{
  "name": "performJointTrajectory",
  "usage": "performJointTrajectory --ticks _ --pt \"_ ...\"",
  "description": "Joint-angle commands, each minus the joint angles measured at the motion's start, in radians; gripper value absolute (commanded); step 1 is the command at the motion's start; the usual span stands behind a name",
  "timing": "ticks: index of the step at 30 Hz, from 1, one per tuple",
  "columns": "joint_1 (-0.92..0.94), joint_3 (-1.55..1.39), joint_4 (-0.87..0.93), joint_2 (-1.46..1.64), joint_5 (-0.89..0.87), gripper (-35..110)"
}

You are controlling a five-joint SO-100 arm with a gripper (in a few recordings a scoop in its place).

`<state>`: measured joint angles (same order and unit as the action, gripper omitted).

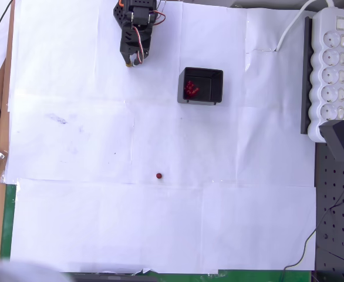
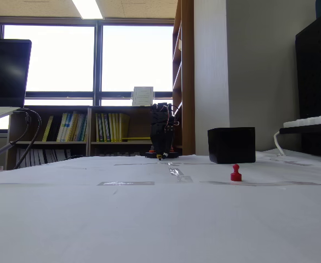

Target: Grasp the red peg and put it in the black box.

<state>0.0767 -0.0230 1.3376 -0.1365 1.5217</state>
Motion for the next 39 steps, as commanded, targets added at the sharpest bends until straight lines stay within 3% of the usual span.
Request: performJointTrajectory --ticks 1,33,39 --pt "0.017 0.083 0.092 -0.084 -0.003 0" --pt "-0.015 0.083 0.072 -0.084 -0.003 3" --pt "-0.038 0.077 0.037 -0.084 0.140 0"
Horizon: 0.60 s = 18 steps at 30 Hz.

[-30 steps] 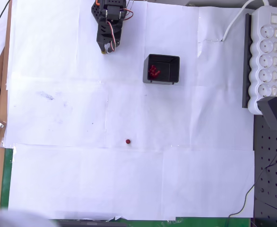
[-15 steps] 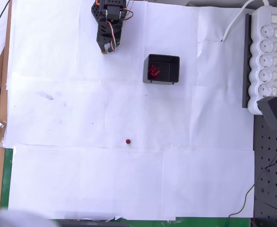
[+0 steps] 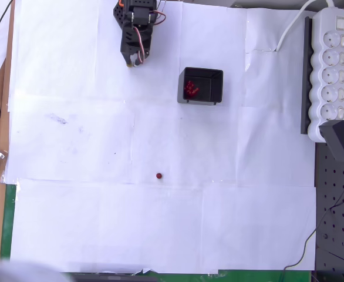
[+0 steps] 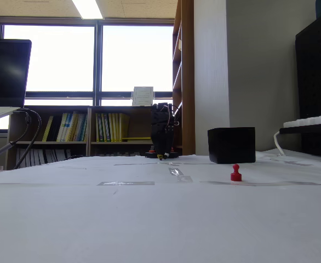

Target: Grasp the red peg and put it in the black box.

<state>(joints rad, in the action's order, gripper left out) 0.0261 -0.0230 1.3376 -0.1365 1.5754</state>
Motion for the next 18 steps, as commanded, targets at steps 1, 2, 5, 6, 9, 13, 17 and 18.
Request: performJointTrajectory --ticks 1,2,5,6,9,13,17,18 --pt "0.034 0.066 -0.008 -0.084 0.095 0" --pt "0.067 0.046 -0.046 -0.084 0.137 0" --pt "0.080 -0.048 -0.078 -0.084 0.204 0" --pt "0.063 -0.083 -0.078 -0.084 0.216 0" --pt "0.002 -0.187 -0.058 -0.086 0.233 0" --pt "-0.120 -0.383 0.051 -0.064 0.213 0" --pt "-0.172 -0.578 0.092 0.104 0.178 0" --pt "-0.169 -0.635 0.100 0.176 0.172 0"
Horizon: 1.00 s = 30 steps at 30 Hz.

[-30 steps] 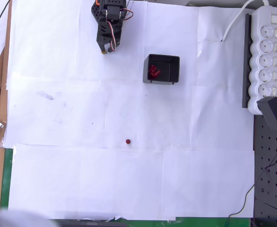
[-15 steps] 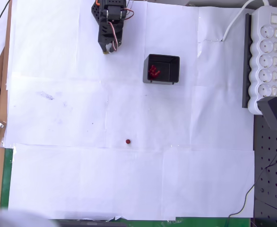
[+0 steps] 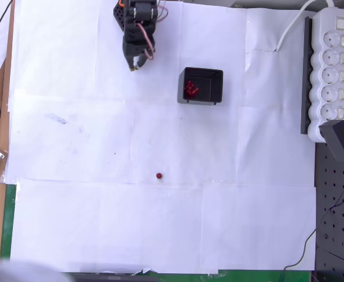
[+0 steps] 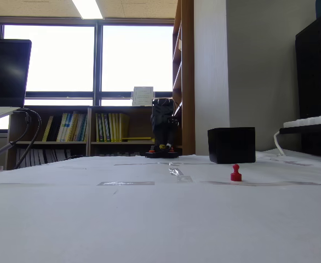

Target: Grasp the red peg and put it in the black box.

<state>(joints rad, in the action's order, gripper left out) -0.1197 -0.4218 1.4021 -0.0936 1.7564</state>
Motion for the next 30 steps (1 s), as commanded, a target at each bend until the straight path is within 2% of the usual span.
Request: performJointTrajectory --ticks 1,7,11,21,25,30 --pt "-0.020 -0.298 0.038 0.209 -0.021 0" --pt "-0.003 -0.675 0.103 0.601 -0.077 0" --pt "0.040 -0.802 0.049 0.764 -0.126 0" --pt "0.072 -0.841 -0.345 1.008 -0.121 0" --pt "0.077 -1.014 -0.449 1.247 -0.124 0" --pt "0.063 -1.048 -0.730 1.410 -0.141 0"
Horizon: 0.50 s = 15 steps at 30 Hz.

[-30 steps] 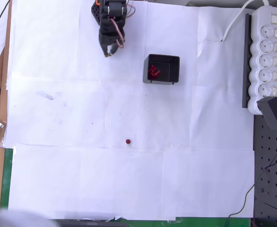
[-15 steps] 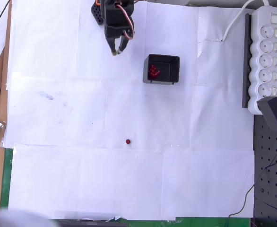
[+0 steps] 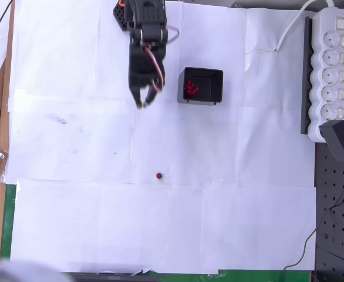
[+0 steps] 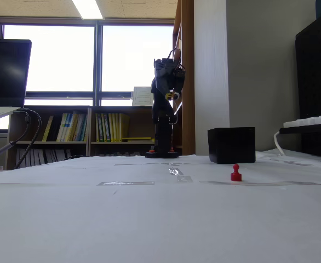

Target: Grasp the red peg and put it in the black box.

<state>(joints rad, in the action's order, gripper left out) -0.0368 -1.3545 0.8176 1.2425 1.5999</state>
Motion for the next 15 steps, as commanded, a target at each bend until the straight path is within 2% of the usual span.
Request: performJointTrajectory --ticks 1,7,15 --pt "-0.026 -0.127 -0.161 0.103 0.029 0" --pt "-0.061 -0.114 -0.350 0.224 0.061 0" --pt "-0.092 0.063 -0.781 0.336 0.043 0"
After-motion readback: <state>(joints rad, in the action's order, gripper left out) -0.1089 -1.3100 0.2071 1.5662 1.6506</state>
